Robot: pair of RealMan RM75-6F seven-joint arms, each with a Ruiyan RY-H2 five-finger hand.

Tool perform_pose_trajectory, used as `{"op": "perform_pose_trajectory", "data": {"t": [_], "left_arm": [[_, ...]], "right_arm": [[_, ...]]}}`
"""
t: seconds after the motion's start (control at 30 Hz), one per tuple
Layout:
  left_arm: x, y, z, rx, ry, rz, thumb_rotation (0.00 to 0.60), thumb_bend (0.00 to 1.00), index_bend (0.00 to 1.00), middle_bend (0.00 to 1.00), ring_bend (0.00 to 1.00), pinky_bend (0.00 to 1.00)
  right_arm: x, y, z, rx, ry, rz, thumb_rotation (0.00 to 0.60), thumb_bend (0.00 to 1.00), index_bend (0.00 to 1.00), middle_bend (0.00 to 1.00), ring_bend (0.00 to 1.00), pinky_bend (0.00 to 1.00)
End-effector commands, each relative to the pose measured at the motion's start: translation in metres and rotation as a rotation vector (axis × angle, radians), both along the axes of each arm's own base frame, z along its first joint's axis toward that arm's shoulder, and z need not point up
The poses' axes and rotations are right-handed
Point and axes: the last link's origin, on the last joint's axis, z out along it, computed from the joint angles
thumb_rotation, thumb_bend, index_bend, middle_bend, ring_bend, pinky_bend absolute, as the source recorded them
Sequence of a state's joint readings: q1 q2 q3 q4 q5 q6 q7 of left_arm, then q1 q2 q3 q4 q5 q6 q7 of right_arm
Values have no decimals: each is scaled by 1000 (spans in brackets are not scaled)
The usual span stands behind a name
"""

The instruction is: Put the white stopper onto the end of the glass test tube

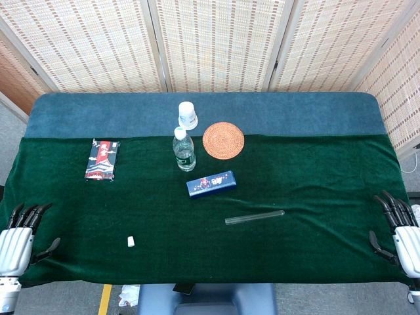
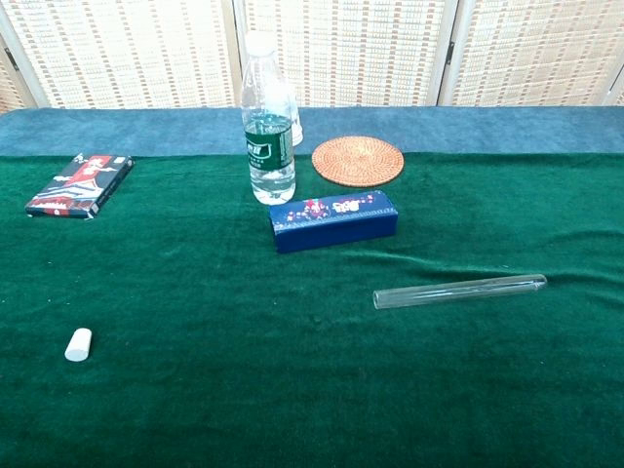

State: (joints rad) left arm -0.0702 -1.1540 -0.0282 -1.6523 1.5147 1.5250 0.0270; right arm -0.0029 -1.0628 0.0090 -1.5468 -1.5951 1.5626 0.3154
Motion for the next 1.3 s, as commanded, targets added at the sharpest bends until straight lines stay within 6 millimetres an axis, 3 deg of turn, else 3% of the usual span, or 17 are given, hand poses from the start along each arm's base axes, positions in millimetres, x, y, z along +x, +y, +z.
{"op": "perform_pose_trajectory", "data": {"t": [0.03,0.33,0.63,0.93,1.3], "left_arm": [[0,0,-1,-2,0,-2,600,321,170,229,169,0],[1,0,-3,-5,3,-14,600,321,171,229,169,0],[10,11,-5,-21,19,-78,600,321,178,229,175,0],[21,39,-26,-103,69,-168,600,316,169,229,174,0],[27,71,-61,-238,149,-241,600,224,108,178,133,0]], "right_arm": [[0,0,0,0,-1,0,600,565,0,0,0,0],[0,0,1,-4,-2,10,600,565,0,0,0,0],[0,2,5,-24,-5,16,600,566,0,0,0,0],[4,-5,3,-18,1,27,600,566,0,0,0,0],[10,-17,-2,-3,17,33,600,565,0,0,0,0]]}}
